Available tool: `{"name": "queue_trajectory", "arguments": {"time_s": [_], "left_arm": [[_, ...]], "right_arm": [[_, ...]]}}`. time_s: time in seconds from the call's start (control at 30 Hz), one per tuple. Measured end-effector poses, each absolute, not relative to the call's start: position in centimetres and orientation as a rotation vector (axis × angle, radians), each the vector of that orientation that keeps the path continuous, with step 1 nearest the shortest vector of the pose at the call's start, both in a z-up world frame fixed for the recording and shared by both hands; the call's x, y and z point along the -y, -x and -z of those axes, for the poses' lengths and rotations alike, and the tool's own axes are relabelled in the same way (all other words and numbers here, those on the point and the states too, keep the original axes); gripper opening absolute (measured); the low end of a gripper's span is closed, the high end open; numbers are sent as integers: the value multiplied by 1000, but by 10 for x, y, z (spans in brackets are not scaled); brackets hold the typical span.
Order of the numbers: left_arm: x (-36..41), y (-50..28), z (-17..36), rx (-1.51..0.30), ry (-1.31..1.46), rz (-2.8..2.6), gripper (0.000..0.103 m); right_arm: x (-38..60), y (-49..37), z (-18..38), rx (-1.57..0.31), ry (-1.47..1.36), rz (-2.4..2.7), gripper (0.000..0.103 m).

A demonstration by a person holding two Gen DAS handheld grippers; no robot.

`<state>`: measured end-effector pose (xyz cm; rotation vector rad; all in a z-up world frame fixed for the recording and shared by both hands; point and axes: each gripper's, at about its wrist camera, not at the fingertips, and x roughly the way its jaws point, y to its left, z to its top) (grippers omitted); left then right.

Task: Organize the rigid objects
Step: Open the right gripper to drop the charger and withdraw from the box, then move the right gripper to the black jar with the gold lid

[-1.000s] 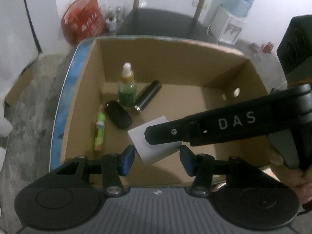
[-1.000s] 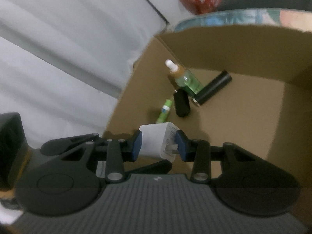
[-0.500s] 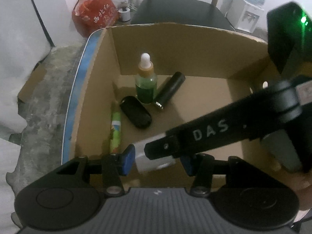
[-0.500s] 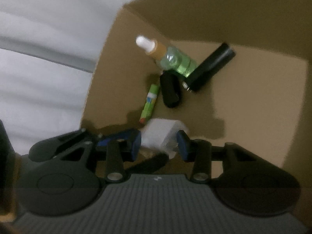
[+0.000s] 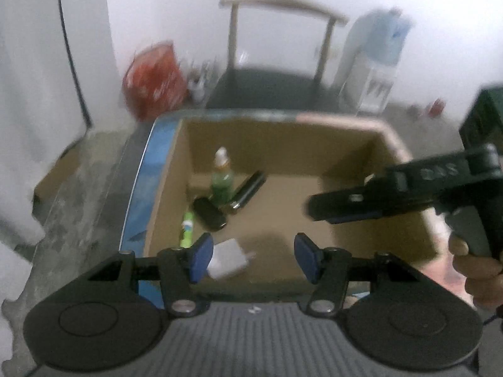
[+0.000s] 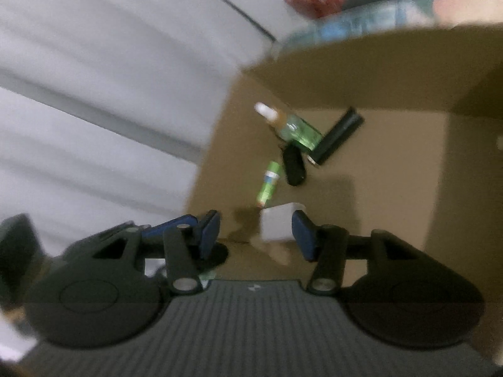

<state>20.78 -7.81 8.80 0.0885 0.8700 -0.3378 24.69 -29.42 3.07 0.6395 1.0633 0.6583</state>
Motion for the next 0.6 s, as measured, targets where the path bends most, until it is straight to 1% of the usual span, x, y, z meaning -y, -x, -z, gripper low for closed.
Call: {"name": "queue_trajectory", "arguments": {"time_s": [0.13,0.2,0.3,0.37,0.47,0.6], "left_arm": [[88,-146,-101,-769,-85,419,64],[95,-118,-97,-746,-87,460,65],[110,-86,-83,-726,-99,483,65],[121,-71,-68,-721,-118,474,65],[140,-65,-36,-761,-141,448,65],[161,-69,2,-806,-194,403,65]], "right_arm": [[343,-180,-59,-877,-686,-684,52],[367,-138,-63,-794,-717,-686,54],[396,-95,-62,-731,-720,-653,54],[408,-72,-51,-729,-713,-617,54],[403,-52,-20,-754,-696,-569,54],[393,-51,14,-819,-703,-569,54]]}}
